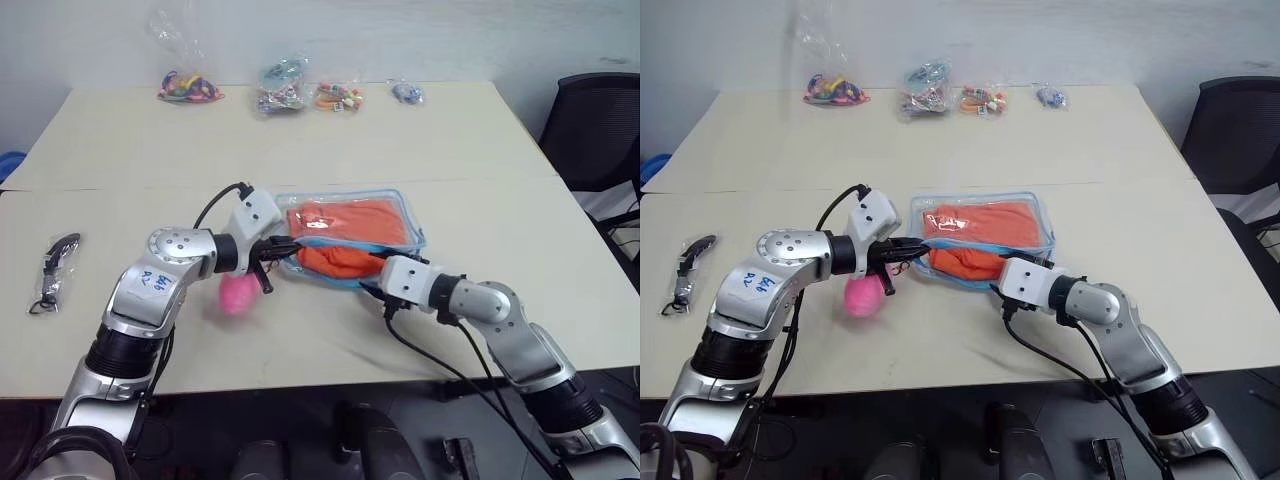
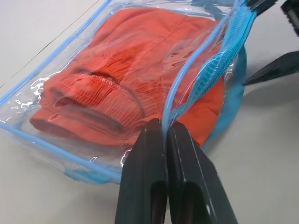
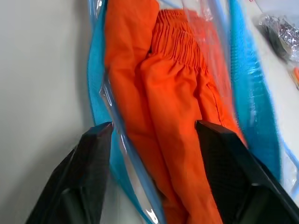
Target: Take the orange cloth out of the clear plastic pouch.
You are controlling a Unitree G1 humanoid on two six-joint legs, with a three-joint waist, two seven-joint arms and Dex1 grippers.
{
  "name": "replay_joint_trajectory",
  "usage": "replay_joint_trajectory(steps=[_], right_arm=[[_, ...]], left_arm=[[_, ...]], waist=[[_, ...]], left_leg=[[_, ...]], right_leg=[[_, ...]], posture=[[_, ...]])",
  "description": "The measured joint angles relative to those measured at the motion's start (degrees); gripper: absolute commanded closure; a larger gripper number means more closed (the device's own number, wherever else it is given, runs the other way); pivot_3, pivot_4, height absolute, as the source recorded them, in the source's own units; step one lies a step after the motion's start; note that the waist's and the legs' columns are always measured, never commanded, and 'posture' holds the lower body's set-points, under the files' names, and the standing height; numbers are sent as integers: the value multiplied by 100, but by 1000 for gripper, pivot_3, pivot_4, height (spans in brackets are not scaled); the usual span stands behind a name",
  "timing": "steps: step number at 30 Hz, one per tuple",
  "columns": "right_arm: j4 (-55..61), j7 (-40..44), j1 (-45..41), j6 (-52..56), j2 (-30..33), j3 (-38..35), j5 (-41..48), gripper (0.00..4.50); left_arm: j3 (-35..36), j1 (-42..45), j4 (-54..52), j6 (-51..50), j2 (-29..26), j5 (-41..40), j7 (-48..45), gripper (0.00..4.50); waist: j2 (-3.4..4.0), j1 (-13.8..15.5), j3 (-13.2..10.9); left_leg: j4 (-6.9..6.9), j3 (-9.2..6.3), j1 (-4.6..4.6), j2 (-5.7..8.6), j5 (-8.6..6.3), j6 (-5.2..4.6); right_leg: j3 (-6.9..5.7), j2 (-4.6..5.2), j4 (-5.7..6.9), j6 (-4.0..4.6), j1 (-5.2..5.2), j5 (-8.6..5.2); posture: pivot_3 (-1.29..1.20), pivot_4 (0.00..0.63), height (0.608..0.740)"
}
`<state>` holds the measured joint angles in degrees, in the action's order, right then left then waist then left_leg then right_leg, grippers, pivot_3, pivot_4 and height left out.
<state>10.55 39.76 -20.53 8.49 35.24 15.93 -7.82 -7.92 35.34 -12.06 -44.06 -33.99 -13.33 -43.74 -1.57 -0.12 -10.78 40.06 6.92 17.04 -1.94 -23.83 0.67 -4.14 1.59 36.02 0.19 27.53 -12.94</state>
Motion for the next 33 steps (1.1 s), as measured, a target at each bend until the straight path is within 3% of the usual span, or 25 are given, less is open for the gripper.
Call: replay_joint_trajectory(steps=[20,27,33], right_arm=[[-810,-184,-529,-280,-387,158,-725,1805],[-1158,-381,-1039,-782,-208,646,-1784,1805],[-1539,-772,-1373,-578,-633,830,-2449,1805]], left_arm=[[-6,0,-119,-99,31,-7,39,4500],[-8,0,-137,-100,34,-7,45,4500],[-14,0,-145,-100,49,-4,71,4500]], waist=[[0,-18,0],[0,-17,0],[2,-27,1]], left_leg=[[0,2,-1,-11,1,1],[1,1,-2,-10,1,1],[1,2,-3,-13,3,4]], right_leg=[[1,0,1,0,0,0],[2,2,1,0,-2,0],[3,1,4,1,-2,0]], posture=[[0,150,740],[0,150,740],[0,150,740]])
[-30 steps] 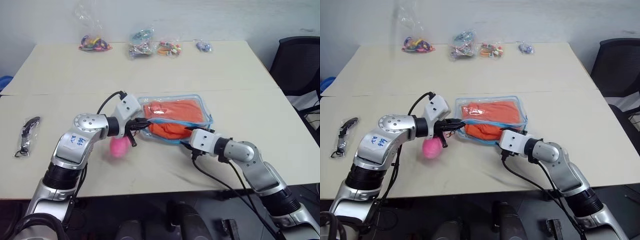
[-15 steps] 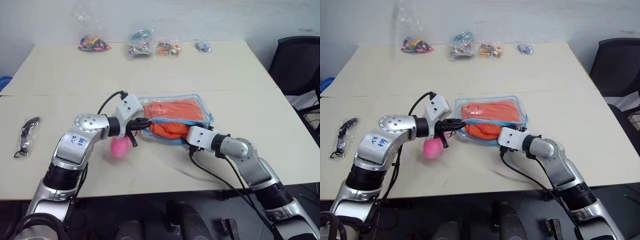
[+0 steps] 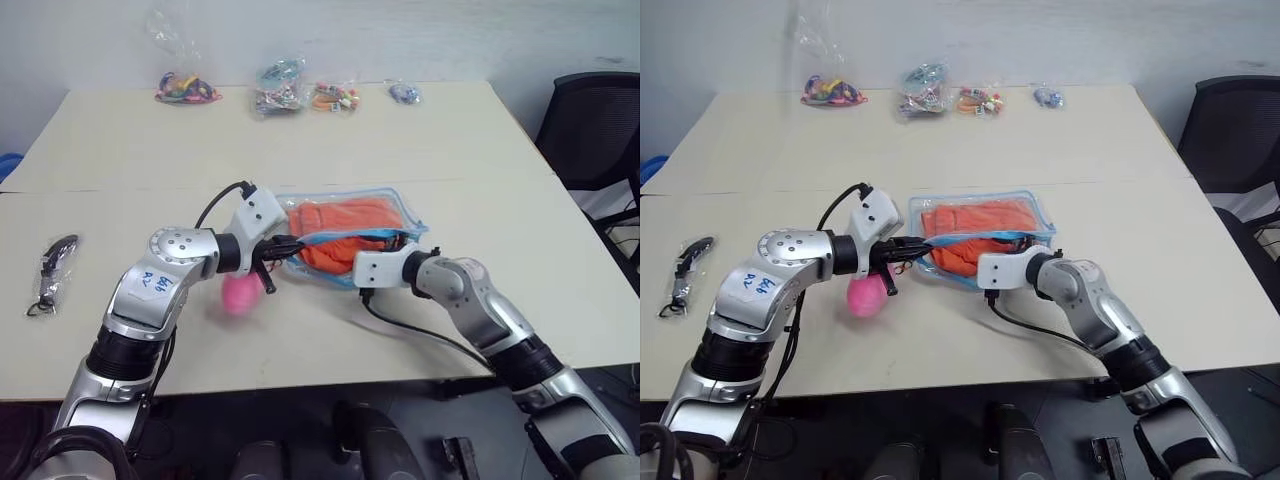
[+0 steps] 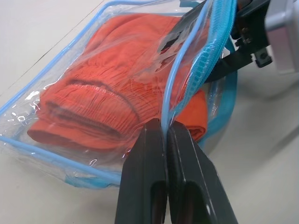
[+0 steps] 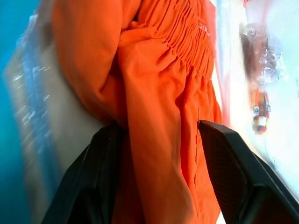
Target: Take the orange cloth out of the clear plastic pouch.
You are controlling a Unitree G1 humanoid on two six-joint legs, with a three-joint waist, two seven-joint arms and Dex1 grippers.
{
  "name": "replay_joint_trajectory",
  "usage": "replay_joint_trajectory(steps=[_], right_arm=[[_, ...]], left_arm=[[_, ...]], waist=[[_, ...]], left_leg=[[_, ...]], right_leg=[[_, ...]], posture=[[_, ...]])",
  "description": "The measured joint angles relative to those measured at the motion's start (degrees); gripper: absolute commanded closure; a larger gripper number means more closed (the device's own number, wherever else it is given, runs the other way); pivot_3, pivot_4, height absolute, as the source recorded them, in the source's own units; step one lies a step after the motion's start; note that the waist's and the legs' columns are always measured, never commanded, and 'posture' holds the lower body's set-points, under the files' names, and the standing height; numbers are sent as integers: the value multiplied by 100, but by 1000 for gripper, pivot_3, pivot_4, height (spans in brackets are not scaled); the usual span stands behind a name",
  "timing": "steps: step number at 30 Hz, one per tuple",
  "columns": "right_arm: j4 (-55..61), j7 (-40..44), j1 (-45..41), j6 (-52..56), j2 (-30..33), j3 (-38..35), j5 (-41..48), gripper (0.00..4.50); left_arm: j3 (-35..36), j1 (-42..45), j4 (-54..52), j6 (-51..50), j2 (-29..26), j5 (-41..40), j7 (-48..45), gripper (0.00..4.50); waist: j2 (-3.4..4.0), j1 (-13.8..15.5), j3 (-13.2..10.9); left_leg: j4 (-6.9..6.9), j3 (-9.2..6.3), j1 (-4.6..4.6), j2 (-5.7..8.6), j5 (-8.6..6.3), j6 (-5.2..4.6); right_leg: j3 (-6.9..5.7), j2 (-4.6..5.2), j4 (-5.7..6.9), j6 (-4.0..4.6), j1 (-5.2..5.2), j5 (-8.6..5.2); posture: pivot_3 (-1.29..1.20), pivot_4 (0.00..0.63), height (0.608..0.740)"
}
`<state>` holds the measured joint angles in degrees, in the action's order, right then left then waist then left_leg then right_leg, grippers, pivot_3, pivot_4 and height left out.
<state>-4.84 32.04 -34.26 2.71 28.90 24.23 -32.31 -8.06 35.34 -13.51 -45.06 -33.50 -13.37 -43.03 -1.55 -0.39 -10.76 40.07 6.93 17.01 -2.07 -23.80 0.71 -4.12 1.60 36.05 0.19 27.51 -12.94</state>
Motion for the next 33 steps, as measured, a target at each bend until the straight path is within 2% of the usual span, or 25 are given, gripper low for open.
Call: replay_joint_trajectory(steps=[4,10,14,18,23,33], right_arm=[[131,-56,139,241,-187,-59,-58,1805],[773,406,526,511,-101,-256,270,1805],[1226,1042,694,978,-139,-500,979,1805],[1581,1390,728,1139,-138,-494,1314,1805],[1585,1367,706,1248,-254,-414,1324,1805],[835,731,336,1218,-586,-188,987,1805]], left_arm=[[-19,10,1,9,39,1,38,4500],[-32,9,58,106,3,26,38,4500],[-41,10,107,172,2,42,42,4500],[-80,10,123,204,4,48,45,4500],[-97,10,129,206,4,48,52,4500],[-101,10,116,195,9,44,102,4500]], waist=[[-1,1,2],[0,7,2],[0,8,2],[0,10,2],[0,10,2],[0,4,2]], left_leg=[[0,-2,-1,0,0,0],[-1,-2,-1,1,0,0],[-1,-2,2,1,0,0],[-1,-2,2,1,0,-1],[-2,-2,3,3,0,-1],[-3,-3,4,2,0,-1]], right_leg=[[-1,1,0,0,-2,0],[-1,1,-1,0,-2,0],[-1,-1,-1,0,3,0],[-2,-1,-1,0,3,0],[-2,-2,-2,0,4,0],[-2,0,-2,1,6,0]], posture=[[0,150,740],[0,150,740],[0,150,740],[0,150,740],[0,150,740],[0,150,740]])
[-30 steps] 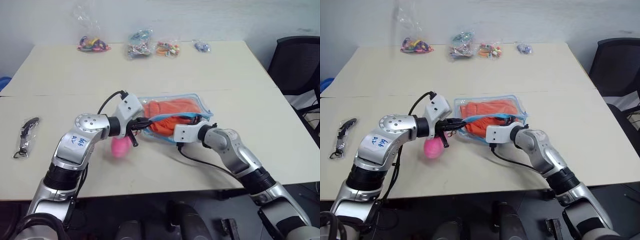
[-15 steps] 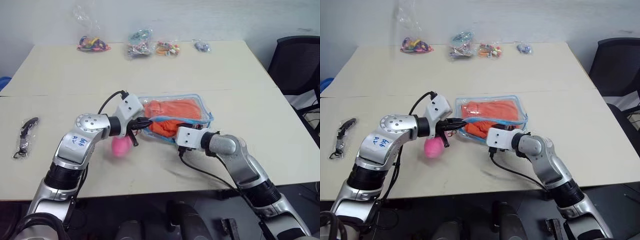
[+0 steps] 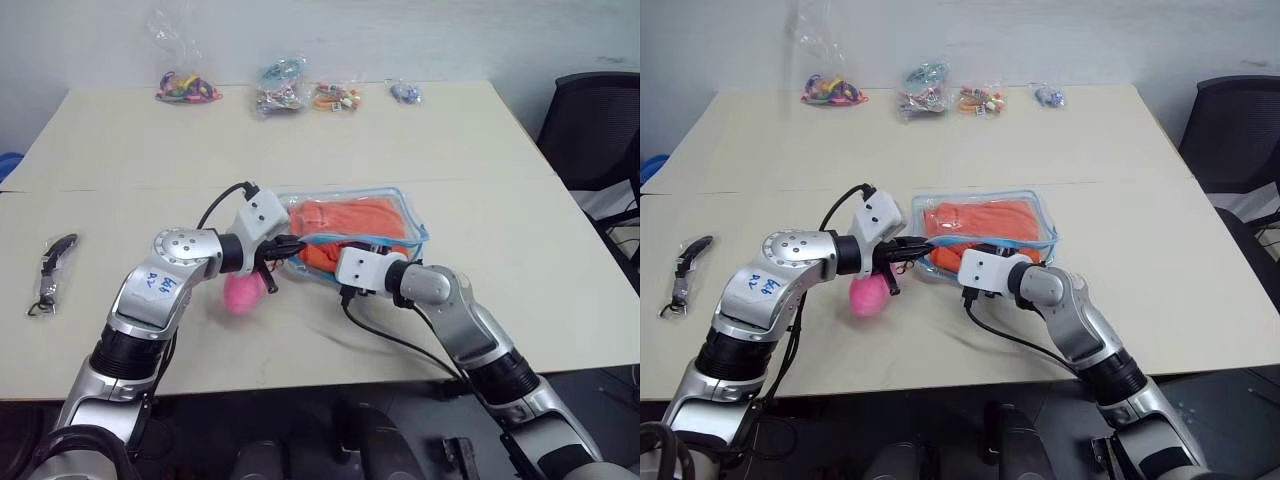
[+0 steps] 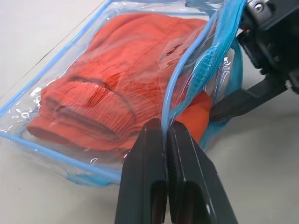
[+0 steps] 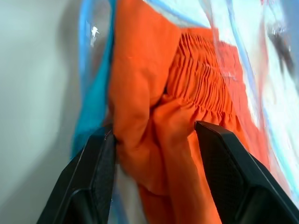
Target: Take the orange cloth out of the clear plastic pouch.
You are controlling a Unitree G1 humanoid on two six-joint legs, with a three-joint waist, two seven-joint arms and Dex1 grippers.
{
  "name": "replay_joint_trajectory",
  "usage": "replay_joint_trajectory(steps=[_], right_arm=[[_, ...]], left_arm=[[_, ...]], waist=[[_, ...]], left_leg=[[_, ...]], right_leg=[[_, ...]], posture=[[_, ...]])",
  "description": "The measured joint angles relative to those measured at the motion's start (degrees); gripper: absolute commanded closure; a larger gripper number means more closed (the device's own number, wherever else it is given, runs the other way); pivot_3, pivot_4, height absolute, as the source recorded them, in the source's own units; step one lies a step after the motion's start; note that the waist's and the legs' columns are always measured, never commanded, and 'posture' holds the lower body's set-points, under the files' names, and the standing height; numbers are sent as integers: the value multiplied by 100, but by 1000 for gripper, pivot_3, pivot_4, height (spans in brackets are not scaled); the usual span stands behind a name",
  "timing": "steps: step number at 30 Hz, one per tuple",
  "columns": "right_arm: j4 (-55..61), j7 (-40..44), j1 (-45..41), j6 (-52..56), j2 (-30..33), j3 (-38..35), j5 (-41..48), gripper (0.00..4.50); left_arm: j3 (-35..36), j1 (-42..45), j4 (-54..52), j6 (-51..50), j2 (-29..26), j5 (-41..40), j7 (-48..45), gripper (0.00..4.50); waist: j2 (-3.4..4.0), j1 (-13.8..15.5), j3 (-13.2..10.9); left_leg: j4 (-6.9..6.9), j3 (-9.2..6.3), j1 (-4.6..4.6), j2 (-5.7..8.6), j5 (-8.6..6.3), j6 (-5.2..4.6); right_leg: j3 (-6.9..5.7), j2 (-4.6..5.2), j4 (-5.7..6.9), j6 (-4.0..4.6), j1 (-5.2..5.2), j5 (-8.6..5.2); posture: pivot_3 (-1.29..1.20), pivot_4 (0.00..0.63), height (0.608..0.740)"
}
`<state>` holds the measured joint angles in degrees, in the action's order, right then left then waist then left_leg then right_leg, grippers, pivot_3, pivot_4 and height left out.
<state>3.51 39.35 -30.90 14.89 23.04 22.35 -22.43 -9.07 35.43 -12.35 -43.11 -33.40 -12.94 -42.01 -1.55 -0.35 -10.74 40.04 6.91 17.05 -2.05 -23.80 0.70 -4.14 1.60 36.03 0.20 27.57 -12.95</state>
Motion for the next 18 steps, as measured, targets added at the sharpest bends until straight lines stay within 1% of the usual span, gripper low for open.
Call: replay_joint_trajectory(steps=[4,11,13,18], right_arm=[[-216,-239,-98,-90,11,48,-219,1805],[-261,-584,-69,-228,524,51,-730,1805],[-263,-638,-1,-194,483,-37,-700,1805],[-401,-698,-17,-82,122,-143,-587,1805]], left_arm=[[0,0,0,-2,0,0,5,4500],[0,0,1,4,0,-5,7,4500],[0,0,2,8,0,-5,7,4500],[0,2,10,7,10,0,39,4500]], waist=[[0,-2,0],[0,10,0],[0,7,0],[0,-47,0]], left_leg=[[0,0,0,-1,0,0],[0,-1,-1,2,0,-1],[0,0,-1,1,0,0],[0,0,-3,-4,0,0]], right_leg=[[0,1,0,0,0,0],[1,5,-2,0,-5,0],[1,4,-1,0,-5,0],[1,0,0,0,-7,0]], posture=[[0,150,740],[0,150,740],[0,150,740],[0,150,740]])
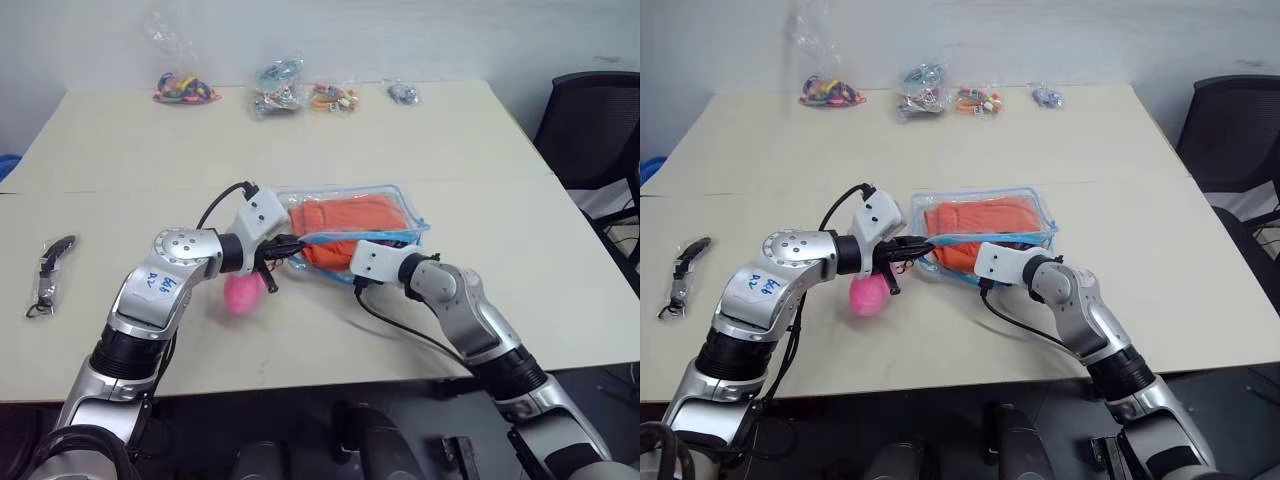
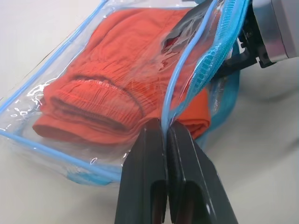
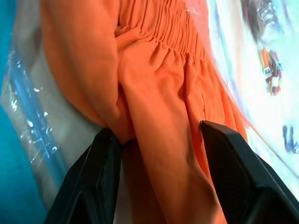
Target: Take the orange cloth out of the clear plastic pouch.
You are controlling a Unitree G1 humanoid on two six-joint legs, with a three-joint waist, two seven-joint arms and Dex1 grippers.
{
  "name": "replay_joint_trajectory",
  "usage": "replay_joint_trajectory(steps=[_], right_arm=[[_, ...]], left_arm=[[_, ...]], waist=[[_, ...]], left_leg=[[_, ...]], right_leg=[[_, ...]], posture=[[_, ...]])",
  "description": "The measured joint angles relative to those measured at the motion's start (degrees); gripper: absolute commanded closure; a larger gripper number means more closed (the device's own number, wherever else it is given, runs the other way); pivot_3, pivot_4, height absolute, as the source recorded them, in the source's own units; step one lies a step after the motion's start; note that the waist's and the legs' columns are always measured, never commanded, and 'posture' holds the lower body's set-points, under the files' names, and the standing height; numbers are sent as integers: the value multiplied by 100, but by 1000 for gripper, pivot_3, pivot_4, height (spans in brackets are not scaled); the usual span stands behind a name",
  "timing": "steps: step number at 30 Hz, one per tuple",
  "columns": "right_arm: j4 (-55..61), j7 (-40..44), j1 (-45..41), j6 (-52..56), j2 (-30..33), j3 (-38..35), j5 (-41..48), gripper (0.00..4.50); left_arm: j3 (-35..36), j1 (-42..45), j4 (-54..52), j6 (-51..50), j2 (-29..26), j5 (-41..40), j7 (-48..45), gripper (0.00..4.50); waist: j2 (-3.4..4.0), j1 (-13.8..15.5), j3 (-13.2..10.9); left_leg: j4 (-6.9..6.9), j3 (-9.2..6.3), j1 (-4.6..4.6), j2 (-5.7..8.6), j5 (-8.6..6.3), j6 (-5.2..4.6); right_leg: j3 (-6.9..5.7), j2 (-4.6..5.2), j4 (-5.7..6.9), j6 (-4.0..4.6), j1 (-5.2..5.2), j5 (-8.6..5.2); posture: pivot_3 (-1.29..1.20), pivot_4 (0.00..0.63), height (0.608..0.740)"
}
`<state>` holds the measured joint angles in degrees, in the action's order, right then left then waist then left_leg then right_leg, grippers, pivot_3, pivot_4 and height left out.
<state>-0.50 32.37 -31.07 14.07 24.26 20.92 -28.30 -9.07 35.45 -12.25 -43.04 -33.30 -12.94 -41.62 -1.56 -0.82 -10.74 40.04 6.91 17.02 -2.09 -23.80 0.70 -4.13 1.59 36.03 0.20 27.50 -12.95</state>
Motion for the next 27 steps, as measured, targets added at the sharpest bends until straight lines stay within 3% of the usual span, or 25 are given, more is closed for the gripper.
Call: replay_joint_trajectory(steps=[2,5,11,18,23,27], right_arm=[[-139,-42,-77,-11,-115,2,-2,1805],[-281,-77,-146,-59,-194,14,1,2381],[-442,-75,-135,-193,-211,116,22,4461],[89,418,108,-302,217,91,221,4488],[1598,1754,734,254,617,-316,1609,4488],[2480,2337,894,737,945,-614,2441,4488]], left_arm=[[0,4,31,0,0,1,11,4500],[0,31,99,0,0,1,11,4500],[-1,37,137,19,0,2,13,4500],[-89,61,194,60,81,86,90,4500],[-181,266,563,76,256,356,353,4500],[-247,452,873,91,436,496,517,4500]], waist=[[0,-43,0],[0,-78,0],[0,-78,0],[0,-54,0],[0,-45,0],[0,-44,0]], left_leg=[[0,0,-1,0,0,1],[0,-1,-2,-1,1,1],[-1,-1,-1,0,1,2],[-3,-6,2,2,1,1],[-4,-11,5,3,0,0],[-4,-12,4,7,0,0]], right_leg=[[0,1,1,0,-1,0],[0,0,2,1,-1,0],[0,2,2,1,0,-1],[-5,4,-6,0,3,0],[-10,2,-6,-1,3,0],[-12,4,-6,-2,-1,1]], posture=[[0,150,740],[0,150,740],[0,150,740],[0,150,740],[0,150,740],[0,150,740]])
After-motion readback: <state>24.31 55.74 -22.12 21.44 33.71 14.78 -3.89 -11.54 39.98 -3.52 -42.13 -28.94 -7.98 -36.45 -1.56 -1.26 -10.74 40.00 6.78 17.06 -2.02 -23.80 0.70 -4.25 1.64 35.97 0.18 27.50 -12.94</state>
